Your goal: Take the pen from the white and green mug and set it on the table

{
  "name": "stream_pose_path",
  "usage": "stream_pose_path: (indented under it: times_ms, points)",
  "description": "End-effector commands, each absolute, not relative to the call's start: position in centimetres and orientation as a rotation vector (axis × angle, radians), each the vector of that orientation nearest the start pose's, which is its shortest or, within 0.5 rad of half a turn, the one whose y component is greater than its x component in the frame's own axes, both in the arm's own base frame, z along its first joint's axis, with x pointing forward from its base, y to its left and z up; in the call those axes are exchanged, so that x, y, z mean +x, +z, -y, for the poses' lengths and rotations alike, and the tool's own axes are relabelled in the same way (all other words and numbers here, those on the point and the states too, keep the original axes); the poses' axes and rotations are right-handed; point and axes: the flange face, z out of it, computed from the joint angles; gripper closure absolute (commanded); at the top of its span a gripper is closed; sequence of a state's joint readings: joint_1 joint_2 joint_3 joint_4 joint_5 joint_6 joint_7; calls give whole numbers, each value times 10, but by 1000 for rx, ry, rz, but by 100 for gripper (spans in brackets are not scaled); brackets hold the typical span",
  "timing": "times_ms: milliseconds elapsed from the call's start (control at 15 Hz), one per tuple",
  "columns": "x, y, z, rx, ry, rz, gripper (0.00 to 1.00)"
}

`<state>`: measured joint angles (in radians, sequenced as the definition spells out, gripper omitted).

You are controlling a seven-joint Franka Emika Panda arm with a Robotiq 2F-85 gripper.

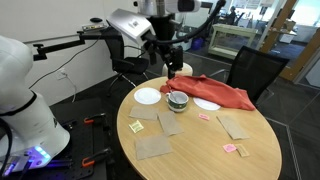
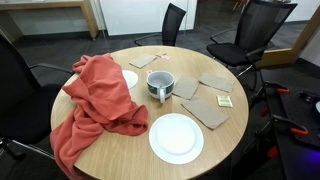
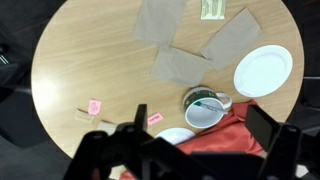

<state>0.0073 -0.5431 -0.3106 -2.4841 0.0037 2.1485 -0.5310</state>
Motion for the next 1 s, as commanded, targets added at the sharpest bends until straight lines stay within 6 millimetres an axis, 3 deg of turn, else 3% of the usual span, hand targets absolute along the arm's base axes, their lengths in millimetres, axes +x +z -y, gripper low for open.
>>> stream_pose_path:
  times_ms: [0, 667, 733, 800, 933]
  points:
    - [426, 483, 99, -2958, -421, 684, 0]
    - [487, 454, 14, -2631, -526, 1520, 0]
    - [490, 453, 7, -2602, -523, 1561, 0]
    - [477, 452, 17, -2654, -490, 1467, 0]
    - [483, 449, 8, -2622, -484, 1527, 0]
